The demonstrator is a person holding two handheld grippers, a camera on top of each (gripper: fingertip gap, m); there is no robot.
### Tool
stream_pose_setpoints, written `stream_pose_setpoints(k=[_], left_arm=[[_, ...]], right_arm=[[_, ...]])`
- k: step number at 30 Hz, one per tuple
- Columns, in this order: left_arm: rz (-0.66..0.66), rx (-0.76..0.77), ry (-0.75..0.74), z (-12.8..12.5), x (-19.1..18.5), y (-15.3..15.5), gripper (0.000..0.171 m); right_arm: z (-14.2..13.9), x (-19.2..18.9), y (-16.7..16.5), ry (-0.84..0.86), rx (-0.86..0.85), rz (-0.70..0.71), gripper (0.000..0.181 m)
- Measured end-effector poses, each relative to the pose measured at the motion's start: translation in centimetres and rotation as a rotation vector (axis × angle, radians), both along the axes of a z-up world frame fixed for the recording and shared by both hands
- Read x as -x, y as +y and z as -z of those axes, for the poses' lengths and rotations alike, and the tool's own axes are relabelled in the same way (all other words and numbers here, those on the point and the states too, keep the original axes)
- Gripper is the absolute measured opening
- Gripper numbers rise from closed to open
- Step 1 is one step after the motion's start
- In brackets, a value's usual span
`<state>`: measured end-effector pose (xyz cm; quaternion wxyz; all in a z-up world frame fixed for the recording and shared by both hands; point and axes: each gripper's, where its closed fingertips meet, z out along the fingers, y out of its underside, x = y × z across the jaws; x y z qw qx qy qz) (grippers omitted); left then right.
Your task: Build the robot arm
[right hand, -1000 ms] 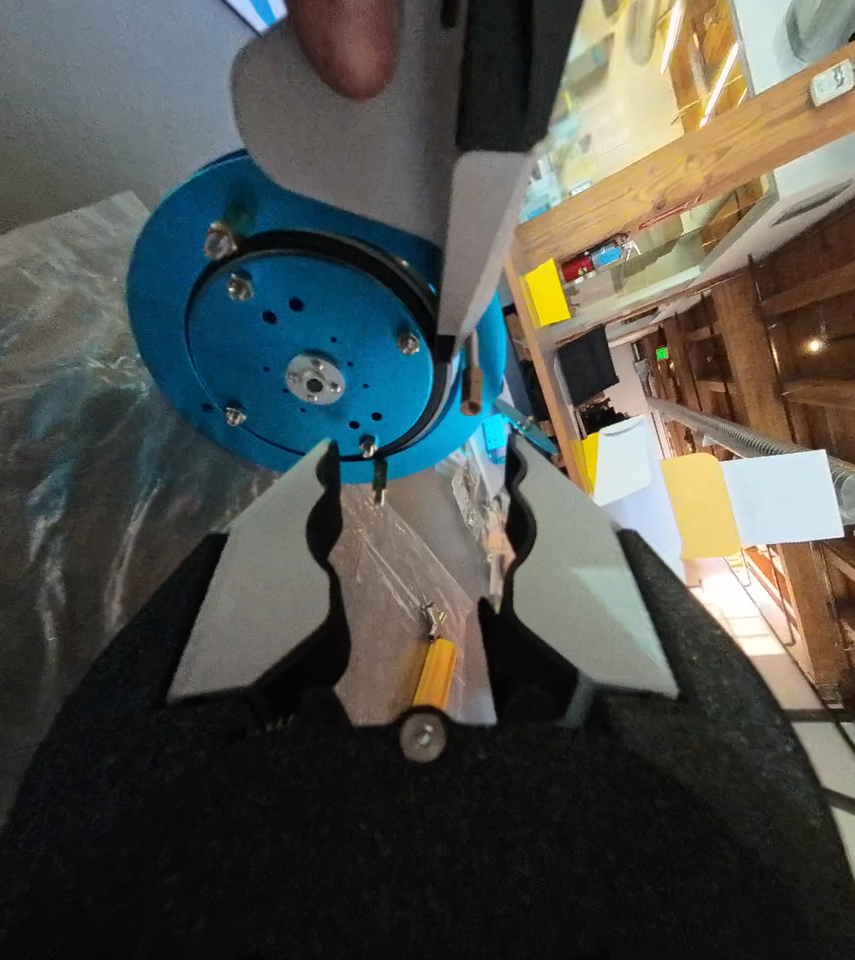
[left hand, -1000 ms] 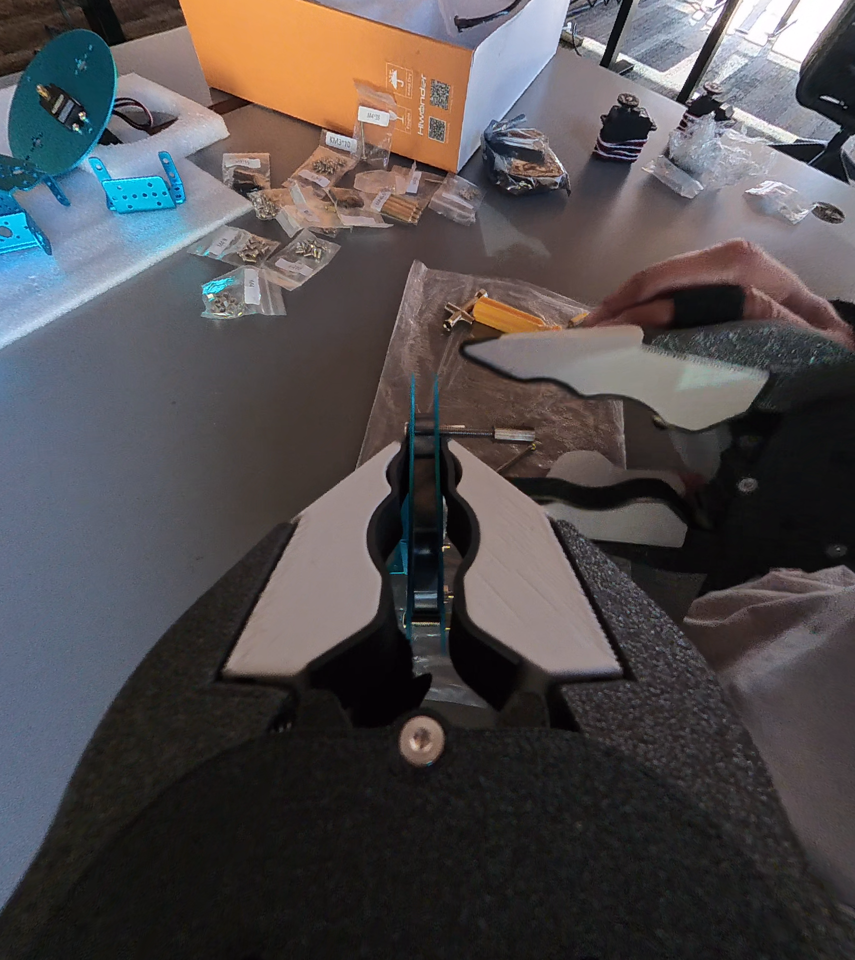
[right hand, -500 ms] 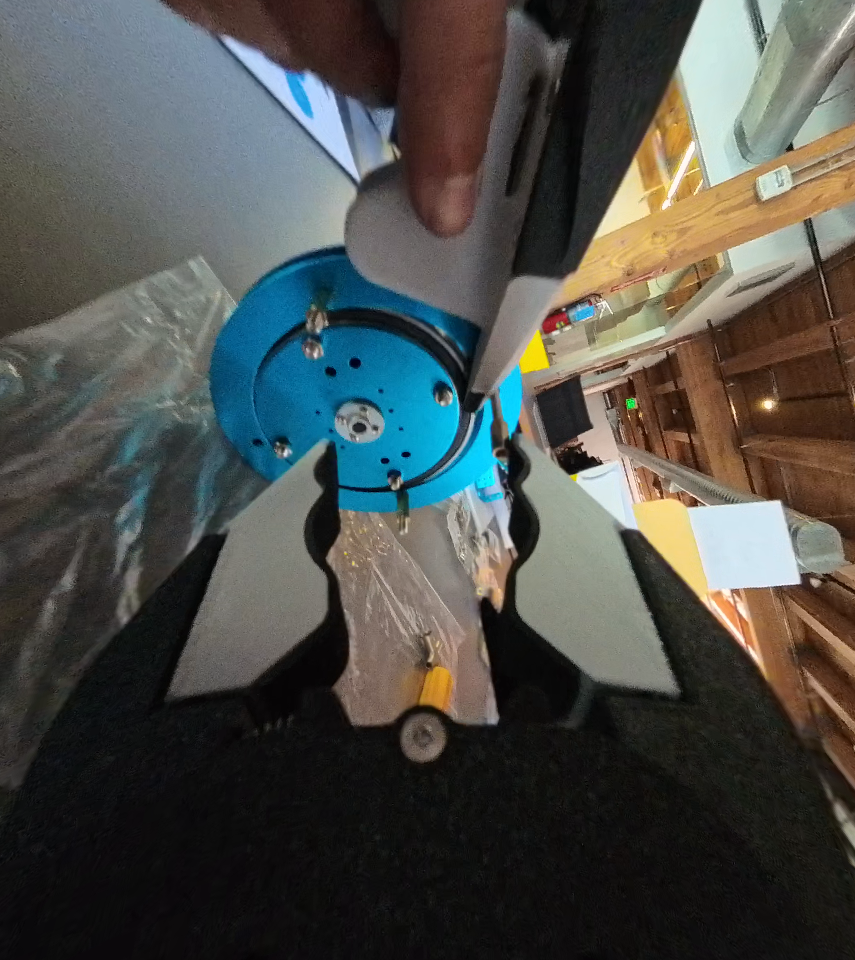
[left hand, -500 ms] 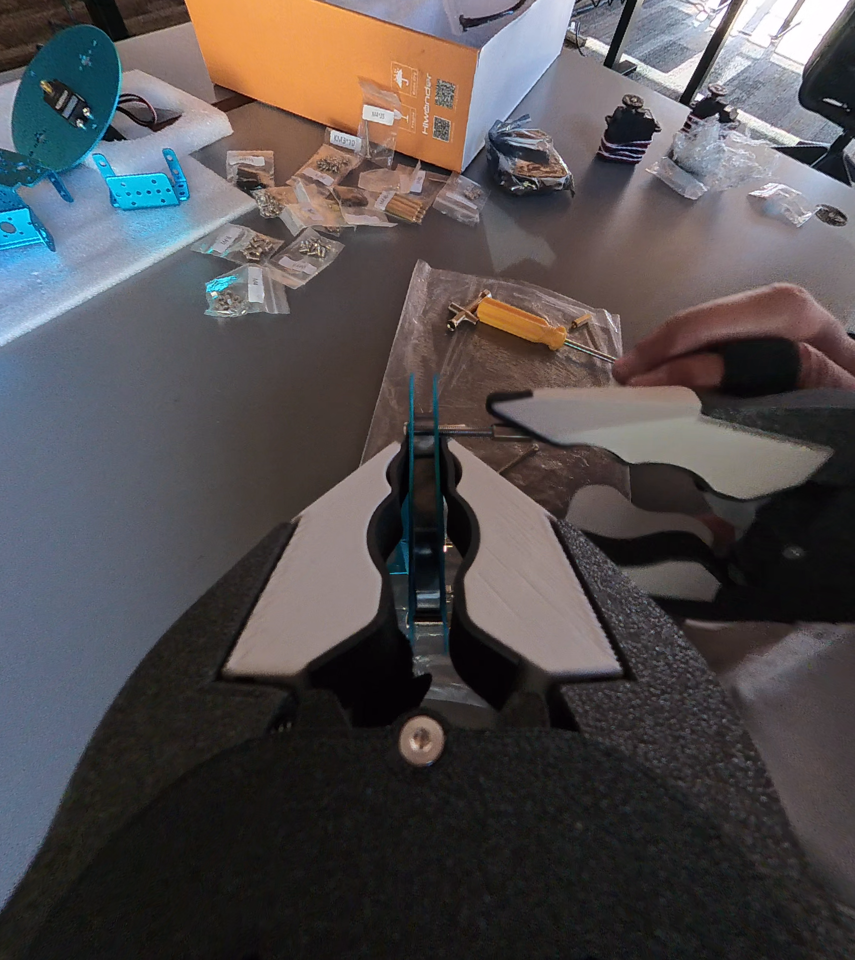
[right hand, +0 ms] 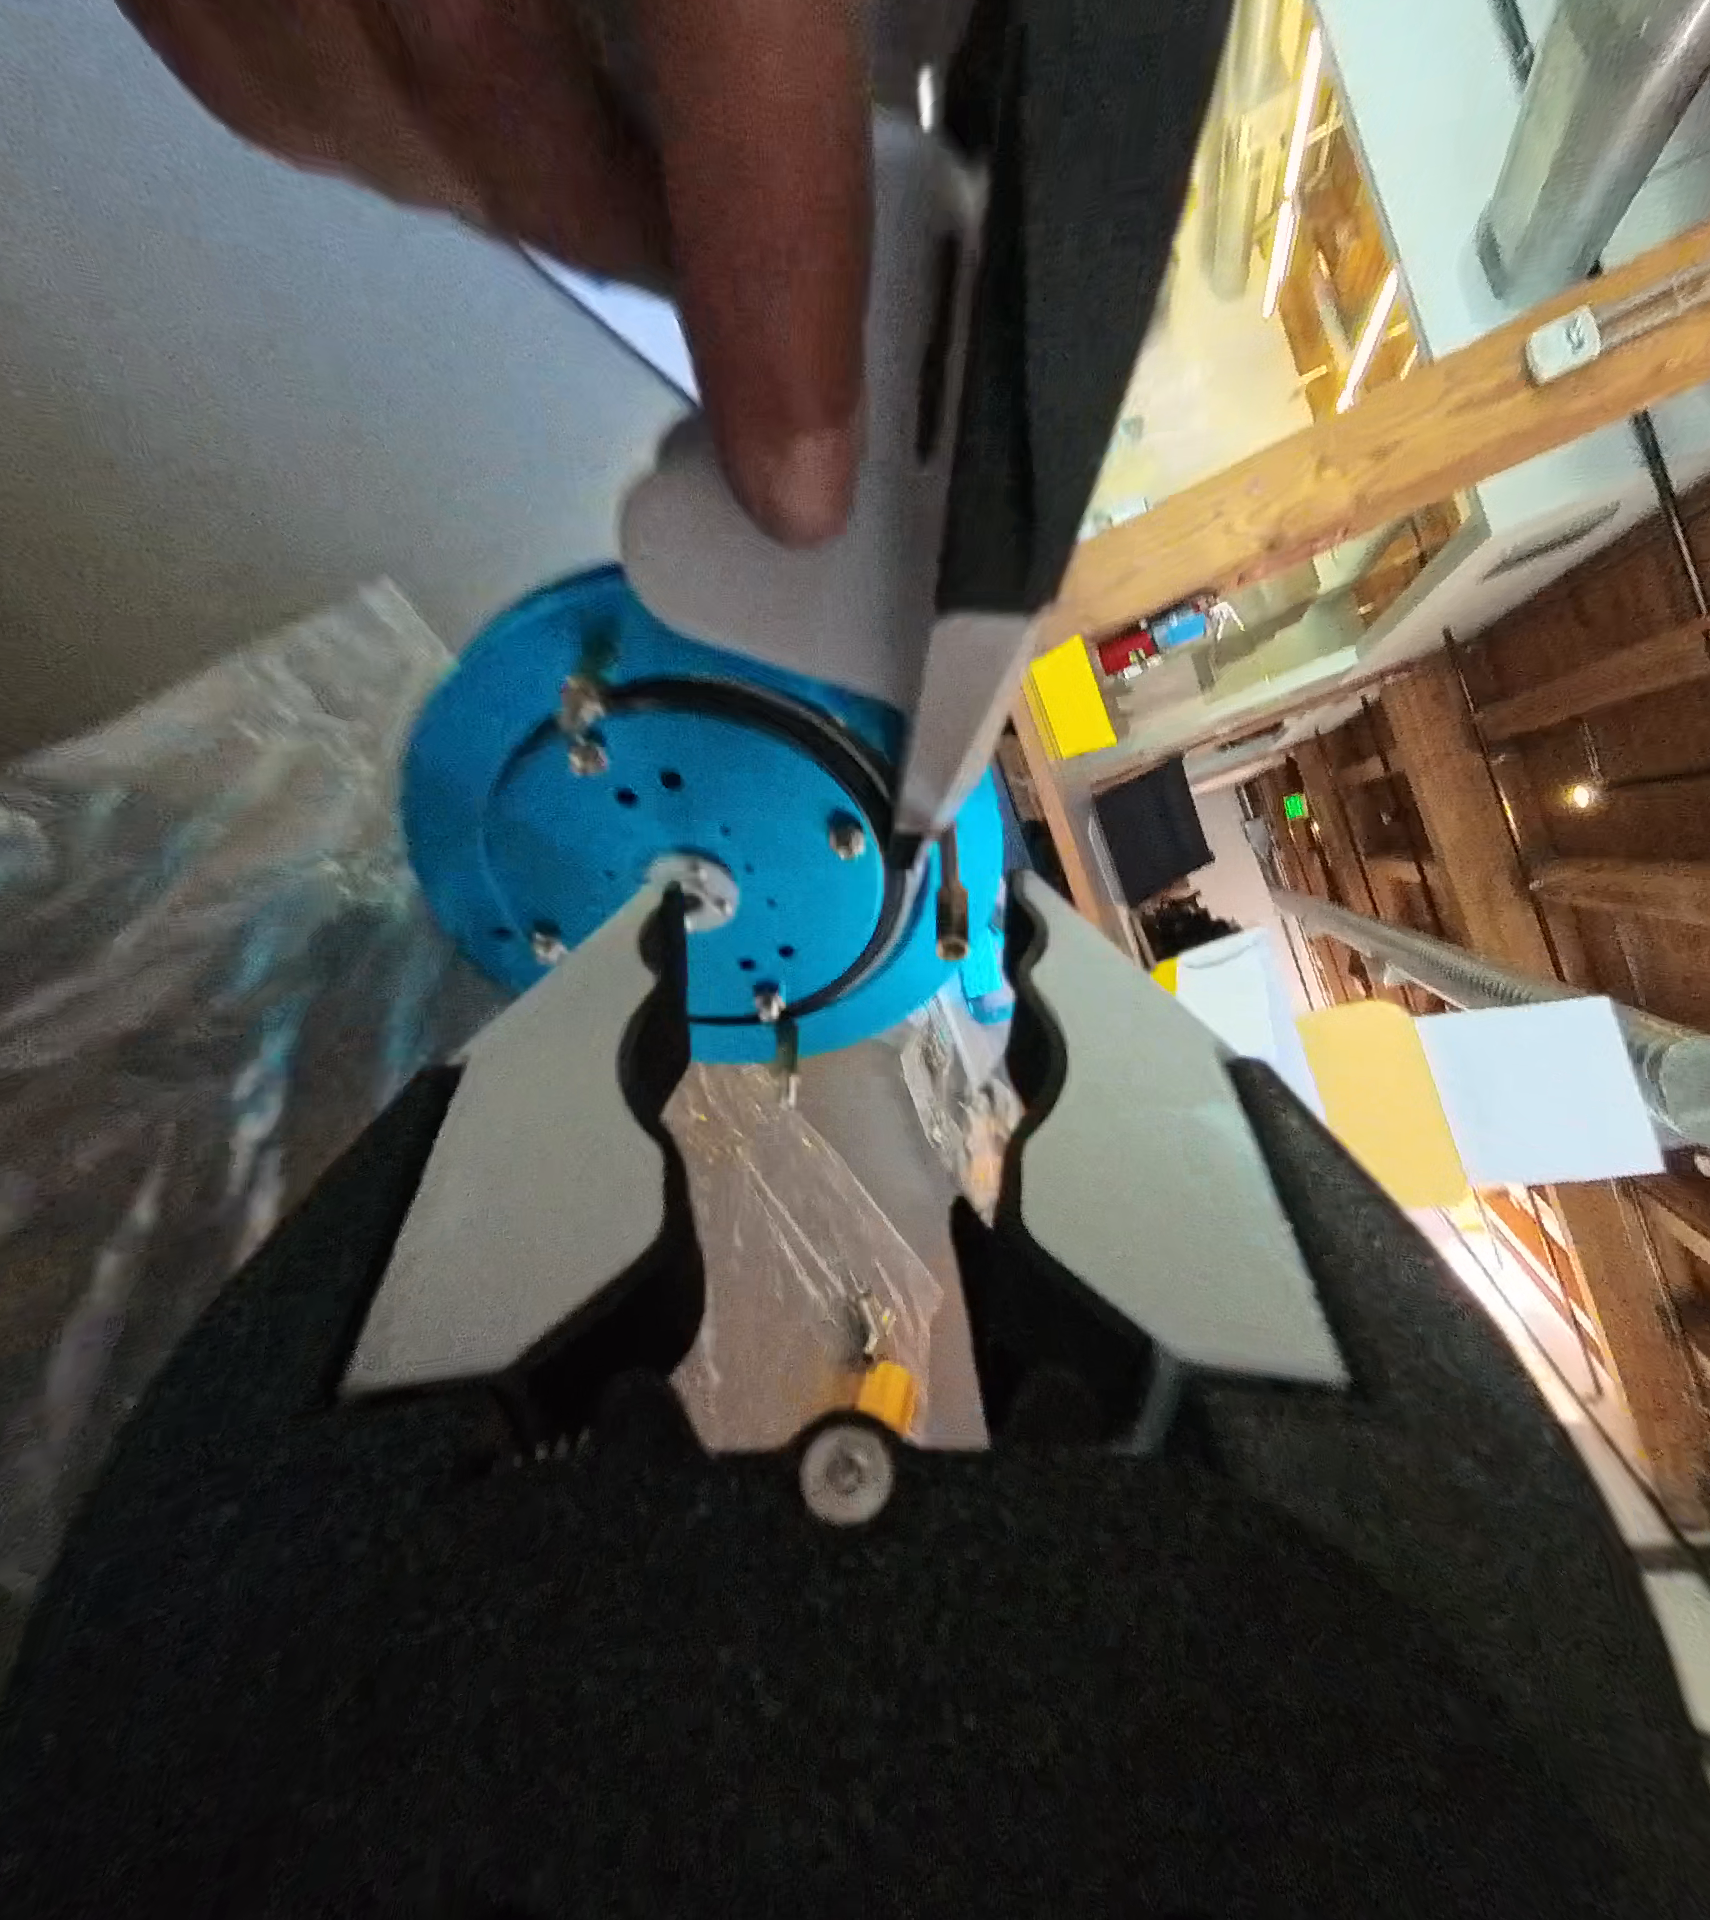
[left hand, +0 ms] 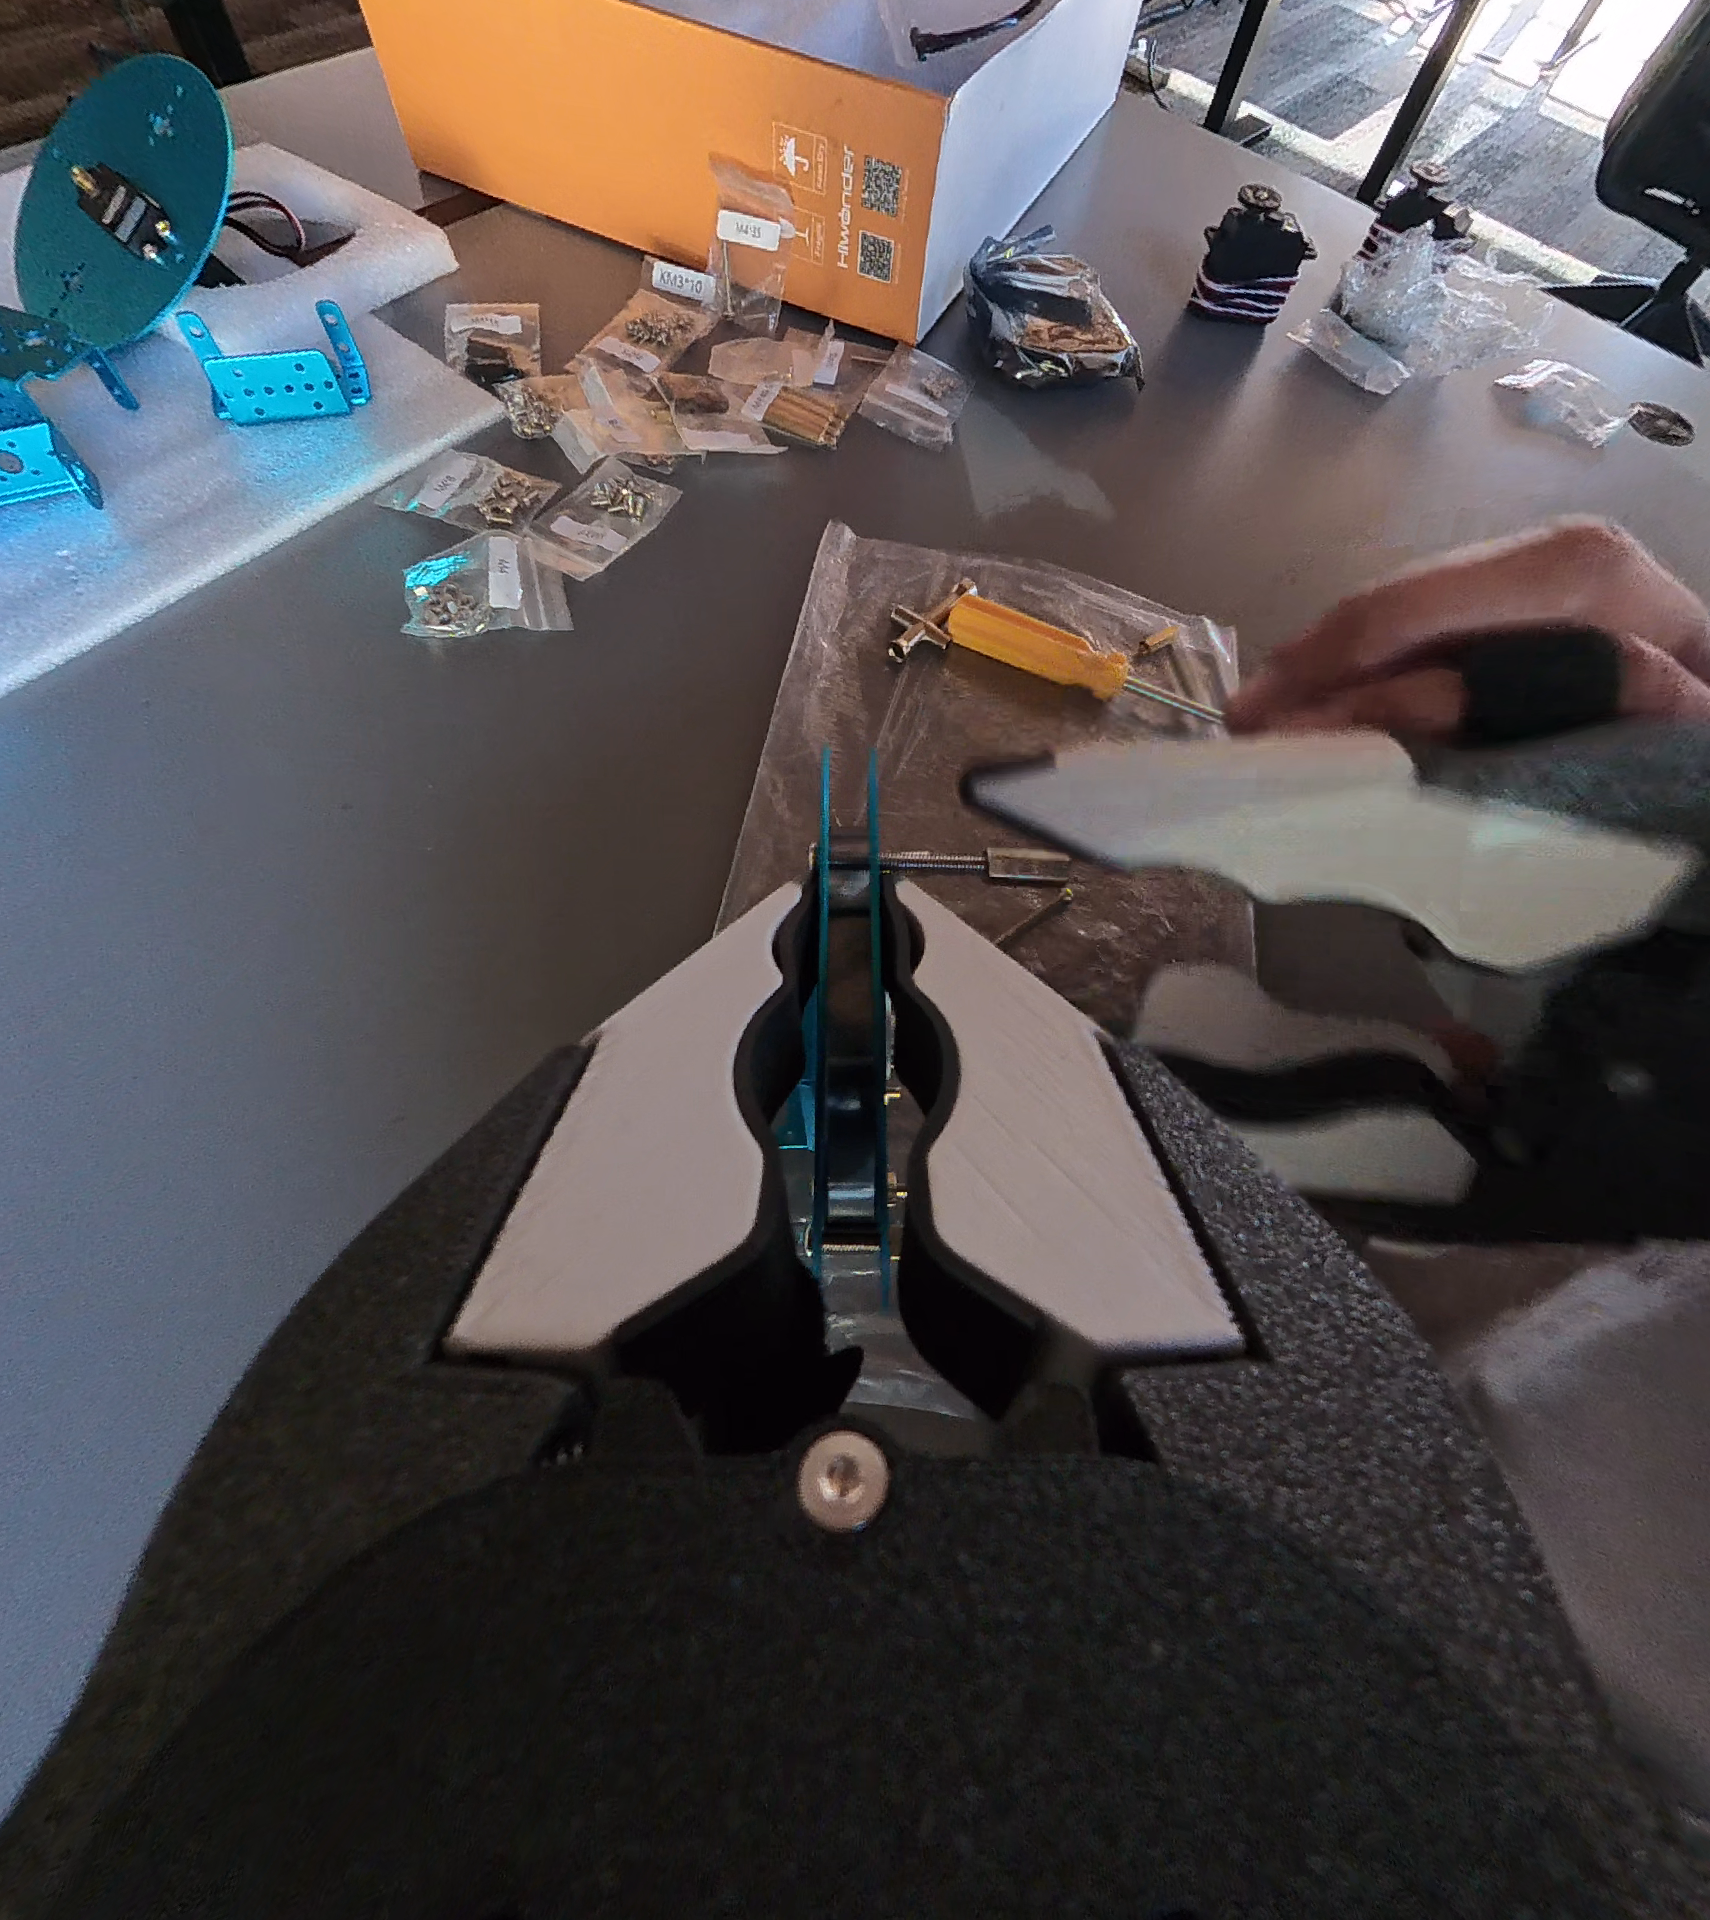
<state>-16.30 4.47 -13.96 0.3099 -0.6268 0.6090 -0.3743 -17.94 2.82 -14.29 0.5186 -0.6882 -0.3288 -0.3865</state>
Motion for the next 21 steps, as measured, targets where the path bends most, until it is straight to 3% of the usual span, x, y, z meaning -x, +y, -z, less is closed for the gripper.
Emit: stream_pose_setpoints(k=[3, 5, 8, 11, 15, 19, 21], left_arm=[[-0.008, 0.005, -0.007, 0.0, -0.2, 0.1, 0.009], [-0.007, -0.009, -0.004, 0.0, -0.4, 0.0, 0.009], [0.002, -0.007, -0.001, 0.0, -0.4, -0.2, 0.009], [0.006, 0.014, -0.001, 0.0, -0.1, -0.2, 0.009], [0.028, 0.038, -0.011, 0.0, 0.2, -0.3, 0.009], [0.081, 0.070, -0.001, 0.0, 0.1, -0.1, 0.009], [0.090, 0.089, 0.000, 0.0, 0.0, 0.3, 0.010]], right_arm=[[0.7, 0.0, -0.1, -0.062, -0.015, -0.010, 0.064], [0.0, -0.6, -0.1, -0.063, -0.046, -0.007, 0.050], [-0.5, -1.5, 0.4, -0.031, -0.026, 0.048, 0.061], [-0.4, 0.4, -0.1, -0.019, -0.028, -0.036, 0.055], [1.9, -3.5, -0.2, -0.003, 0.037, 0.055, 0.059], [-0.8, 1.0, -0.7, 0.112, -0.019, -0.182, 0.057], [0.0, 0.3, -0.6, 0.089, 0.033, -0.212, 0.059]])
